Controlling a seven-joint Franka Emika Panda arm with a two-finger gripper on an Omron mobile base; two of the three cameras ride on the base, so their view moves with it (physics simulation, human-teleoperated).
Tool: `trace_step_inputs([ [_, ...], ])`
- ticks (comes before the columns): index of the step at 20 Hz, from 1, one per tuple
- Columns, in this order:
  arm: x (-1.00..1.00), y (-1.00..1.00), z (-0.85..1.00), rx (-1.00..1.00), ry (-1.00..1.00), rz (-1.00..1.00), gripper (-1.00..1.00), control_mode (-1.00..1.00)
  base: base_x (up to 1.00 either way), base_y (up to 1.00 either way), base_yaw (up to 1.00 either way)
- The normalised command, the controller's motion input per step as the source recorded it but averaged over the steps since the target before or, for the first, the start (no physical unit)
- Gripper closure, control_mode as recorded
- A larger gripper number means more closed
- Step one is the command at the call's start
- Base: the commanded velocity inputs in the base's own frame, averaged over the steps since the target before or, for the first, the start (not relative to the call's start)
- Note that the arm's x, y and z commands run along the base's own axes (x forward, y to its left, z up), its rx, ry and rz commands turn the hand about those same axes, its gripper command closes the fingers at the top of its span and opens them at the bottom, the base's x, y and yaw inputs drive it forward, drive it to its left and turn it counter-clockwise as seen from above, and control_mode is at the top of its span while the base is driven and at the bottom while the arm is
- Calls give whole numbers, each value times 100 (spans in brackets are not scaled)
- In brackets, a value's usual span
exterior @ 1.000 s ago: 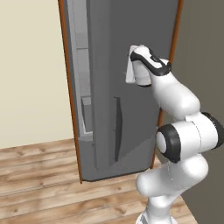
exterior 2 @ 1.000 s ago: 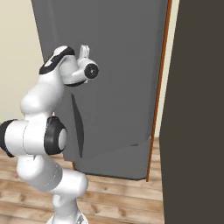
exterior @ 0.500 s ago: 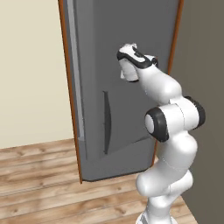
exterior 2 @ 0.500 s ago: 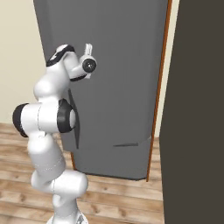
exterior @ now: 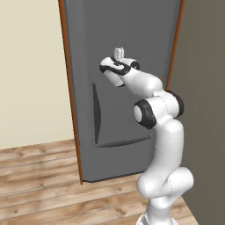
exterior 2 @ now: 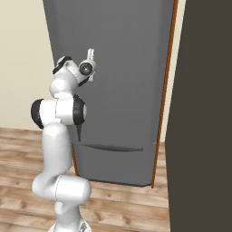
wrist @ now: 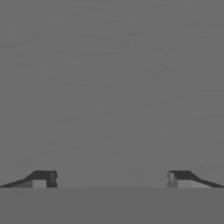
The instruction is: Place the tupperware on the second highest shelf of the fridge. Make space for the tupperware among the existing items by rearranging them on the shelves if needed. Close the fridge door when finished.
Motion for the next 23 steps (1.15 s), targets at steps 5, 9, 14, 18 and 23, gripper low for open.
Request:
trace_step_inputs([
  [5,89,13,0,0,6,-11,-100,-100,0,0,0],
  [9,86,11,26,0,22,-12,-100,-100,0,0,0],
  [14,77,14,69,-3,39,-15,-100,-100,0,0,0],
  [18,46,1,100,-9,63,-16,-100,-100,0,0,0],
  [23,2,-1,100,-10,74,-15,-100,-100,0,0,0],
])
